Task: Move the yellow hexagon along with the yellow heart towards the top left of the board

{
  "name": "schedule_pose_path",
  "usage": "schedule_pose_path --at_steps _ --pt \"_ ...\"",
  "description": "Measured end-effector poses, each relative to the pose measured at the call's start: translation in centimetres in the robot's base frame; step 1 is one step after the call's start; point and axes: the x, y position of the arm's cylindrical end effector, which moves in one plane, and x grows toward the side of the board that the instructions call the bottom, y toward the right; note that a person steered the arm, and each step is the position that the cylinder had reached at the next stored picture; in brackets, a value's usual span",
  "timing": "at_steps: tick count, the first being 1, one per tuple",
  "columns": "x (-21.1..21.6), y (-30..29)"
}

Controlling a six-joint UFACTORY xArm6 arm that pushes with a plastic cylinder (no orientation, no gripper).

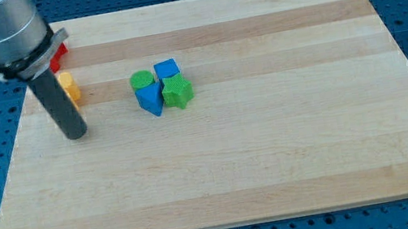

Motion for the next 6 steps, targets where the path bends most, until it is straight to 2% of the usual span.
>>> schedule_pose_path --at_steps 1,3,4,6 --pt "-0.4 -3.1" --pt "-6.9 -3.3" --pt "-8.3 -3.3" --pt "-5.2 -3.2"
